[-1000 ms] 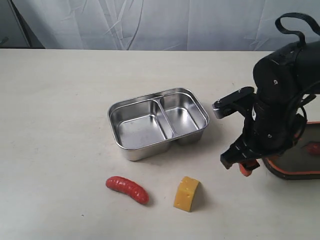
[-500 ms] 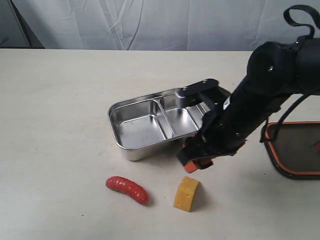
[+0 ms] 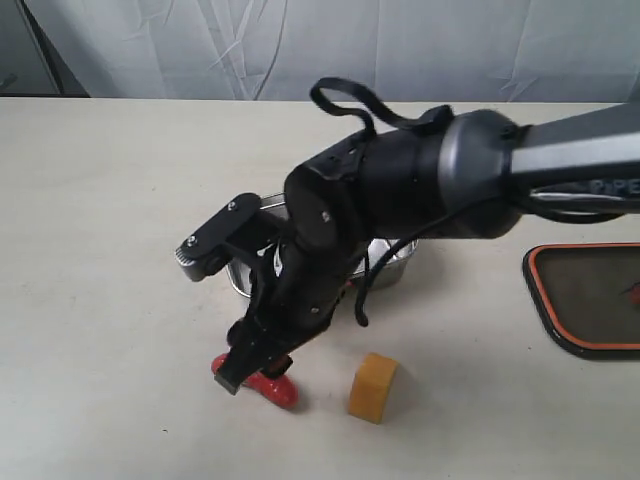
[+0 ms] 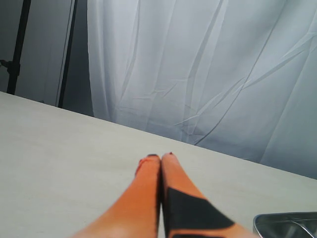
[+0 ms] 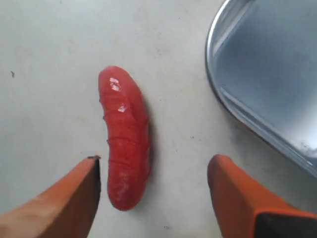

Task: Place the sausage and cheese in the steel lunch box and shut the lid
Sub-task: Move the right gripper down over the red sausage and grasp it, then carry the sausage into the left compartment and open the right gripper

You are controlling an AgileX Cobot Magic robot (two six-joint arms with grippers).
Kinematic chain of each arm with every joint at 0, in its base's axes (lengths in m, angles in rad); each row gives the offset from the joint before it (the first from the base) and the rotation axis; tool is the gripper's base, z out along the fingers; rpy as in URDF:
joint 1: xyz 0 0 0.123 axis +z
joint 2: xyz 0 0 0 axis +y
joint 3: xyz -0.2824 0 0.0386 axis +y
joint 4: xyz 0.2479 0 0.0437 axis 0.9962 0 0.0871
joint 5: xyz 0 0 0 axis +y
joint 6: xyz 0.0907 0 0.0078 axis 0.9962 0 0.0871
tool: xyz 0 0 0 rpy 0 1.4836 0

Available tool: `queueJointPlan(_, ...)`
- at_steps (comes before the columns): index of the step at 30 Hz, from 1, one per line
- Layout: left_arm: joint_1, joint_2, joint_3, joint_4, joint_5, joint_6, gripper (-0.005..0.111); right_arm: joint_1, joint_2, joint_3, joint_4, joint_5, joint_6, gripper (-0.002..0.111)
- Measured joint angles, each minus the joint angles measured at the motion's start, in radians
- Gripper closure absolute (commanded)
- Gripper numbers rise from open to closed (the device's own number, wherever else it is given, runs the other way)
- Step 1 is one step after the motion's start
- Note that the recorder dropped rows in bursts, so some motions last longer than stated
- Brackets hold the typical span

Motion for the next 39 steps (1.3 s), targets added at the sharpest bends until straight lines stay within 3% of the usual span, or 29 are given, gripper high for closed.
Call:
queueJointPlan(6, 0.000, 0.000, 0.000, 0.000, 0.000, 0.000, 0.107, 0.015, 0.107, -0.016, -0.018, -0.004, 0.025, 0.047)
queueJointPlan(7, 0.000, 0.000, 0.000, 0.000, 0.000, 0.000, 0.107, 0.016, 0.118, -0.017, -0.018, -0.012, 0.025, 0.052)
queueJointPlan(9, 0.000, 0.000, 0.000, 0.000, 0.000, 0.000, 0.107, 0.018, 0.137, -0.017, -0.018, -0.020, 0.025, 0.081)
queueJointPlan(10, 0.000, 0.000, 0.000, 0.000, 0.000, 0.000, 0.107, 0.018, 0.138, -0.017, -0.018, -0.020, 0.025, 0.106)
queueJointPlan(20, 0.000, 0.000, 0.000, 0.000, 0.000, 0.000, 0.107, 0.020, -0.009, -0.036, 0.194, 0.061, -0.167, 0.109)
queueJointPlan(25, 0.000, 0.000, 0.000, 0.000, 0.000, 0.000, 0.107, -0.021, -0.101, -0.100, 0.154, -0.045, -0.097, 0.109)
queueJointPlan(31, 0.000, 0.000, 0.000, 0.000, 0.000, 0.000, 0.107, -0.167, 0.027, -0.221, 0.063, -0.006, 0.003, 0.109)
queueJointPlan(39, 0.000, 0.000, 0.000, 0.000, 0.000, 0.000, 0.107, -0.208, 0.146, -0.251, 0.048, -0.044, 0.026, 0.109)
